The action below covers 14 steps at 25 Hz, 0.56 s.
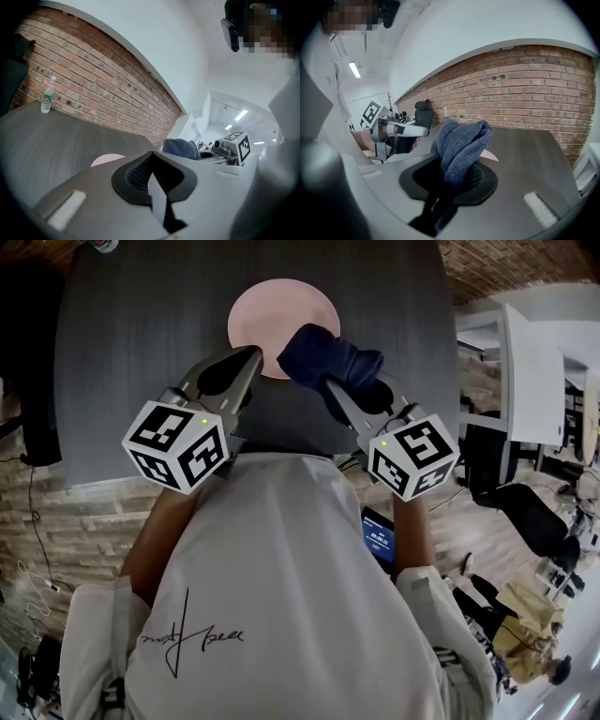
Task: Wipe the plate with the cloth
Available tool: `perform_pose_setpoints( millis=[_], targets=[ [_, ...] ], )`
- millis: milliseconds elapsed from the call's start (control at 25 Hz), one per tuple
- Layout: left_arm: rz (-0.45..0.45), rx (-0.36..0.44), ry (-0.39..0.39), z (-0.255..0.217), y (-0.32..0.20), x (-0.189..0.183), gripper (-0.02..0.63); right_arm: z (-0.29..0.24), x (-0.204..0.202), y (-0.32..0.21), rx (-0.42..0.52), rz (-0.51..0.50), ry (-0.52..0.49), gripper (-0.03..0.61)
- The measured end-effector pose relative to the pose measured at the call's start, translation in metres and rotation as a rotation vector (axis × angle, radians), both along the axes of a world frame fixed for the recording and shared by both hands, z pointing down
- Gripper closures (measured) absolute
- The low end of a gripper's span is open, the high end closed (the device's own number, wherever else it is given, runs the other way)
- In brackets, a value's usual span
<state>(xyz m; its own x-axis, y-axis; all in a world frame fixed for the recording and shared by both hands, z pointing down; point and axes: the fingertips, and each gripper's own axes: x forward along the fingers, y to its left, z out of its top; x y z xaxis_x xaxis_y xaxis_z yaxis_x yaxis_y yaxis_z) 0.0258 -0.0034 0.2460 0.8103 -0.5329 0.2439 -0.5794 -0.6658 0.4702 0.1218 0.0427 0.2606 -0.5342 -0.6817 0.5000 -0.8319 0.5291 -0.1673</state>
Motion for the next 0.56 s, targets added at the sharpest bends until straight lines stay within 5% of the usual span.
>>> perform_pose_setpoints(
  millis=[560],
  targets=[
    [0.108, 0.040, 0.052, -0.013, 0.022, 0.015, 0.594, -0.007, -0.012, 0.005, 0.004, 0.039, -0.004, 0.499]
  ],
)
